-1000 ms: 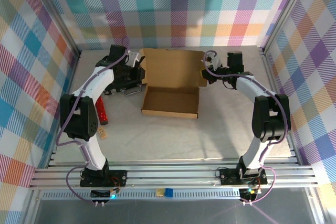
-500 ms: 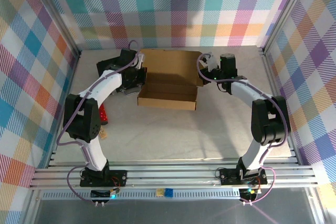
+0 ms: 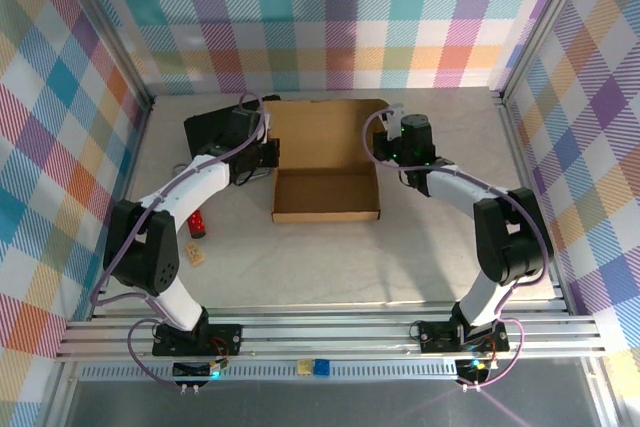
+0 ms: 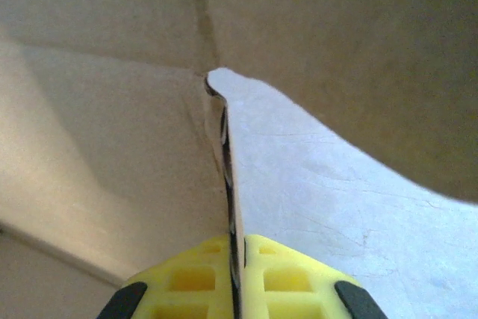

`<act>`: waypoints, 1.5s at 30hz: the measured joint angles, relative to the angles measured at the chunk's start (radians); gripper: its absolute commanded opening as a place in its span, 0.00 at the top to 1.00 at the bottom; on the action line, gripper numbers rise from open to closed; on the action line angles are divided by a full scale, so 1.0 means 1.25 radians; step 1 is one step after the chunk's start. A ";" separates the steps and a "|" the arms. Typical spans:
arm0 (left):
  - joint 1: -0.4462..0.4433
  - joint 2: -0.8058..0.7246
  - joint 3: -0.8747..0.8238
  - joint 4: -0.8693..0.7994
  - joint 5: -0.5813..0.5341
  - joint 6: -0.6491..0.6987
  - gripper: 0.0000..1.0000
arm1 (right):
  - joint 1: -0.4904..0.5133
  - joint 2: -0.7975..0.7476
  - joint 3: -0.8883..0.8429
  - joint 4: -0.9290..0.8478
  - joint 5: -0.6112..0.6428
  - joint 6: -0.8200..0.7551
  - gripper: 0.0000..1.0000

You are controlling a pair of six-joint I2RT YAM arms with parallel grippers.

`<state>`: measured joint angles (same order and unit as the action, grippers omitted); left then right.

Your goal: Fold the paper box

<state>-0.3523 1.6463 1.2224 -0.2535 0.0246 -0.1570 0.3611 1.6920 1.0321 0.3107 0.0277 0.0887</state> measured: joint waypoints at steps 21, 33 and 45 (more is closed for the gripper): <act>-0.107 -0.128 -0.249 0.238 -0.175 -0.135 1.00 | 0.070 -0.031 -0.133 0.191 0.204 0.181 0.90; -0.190 -0.187 -0.416 0.397 -0.286 -0.155 1.00 | 0.073 -0.093 -0.235 0.233 0.199 0.210 0.79; -0.253 -0.153 -0.447 0.467 -0.405 -0.113 1.00 | 0.073 -0.167 -0.250 0.136 0.152 0.214 0.79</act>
<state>-0.6685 1.4548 0.6636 0.3302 -0.4812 -0.2977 0.4522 1.4837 0.7197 0.4805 0.2180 0.3561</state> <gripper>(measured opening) 0.037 0.204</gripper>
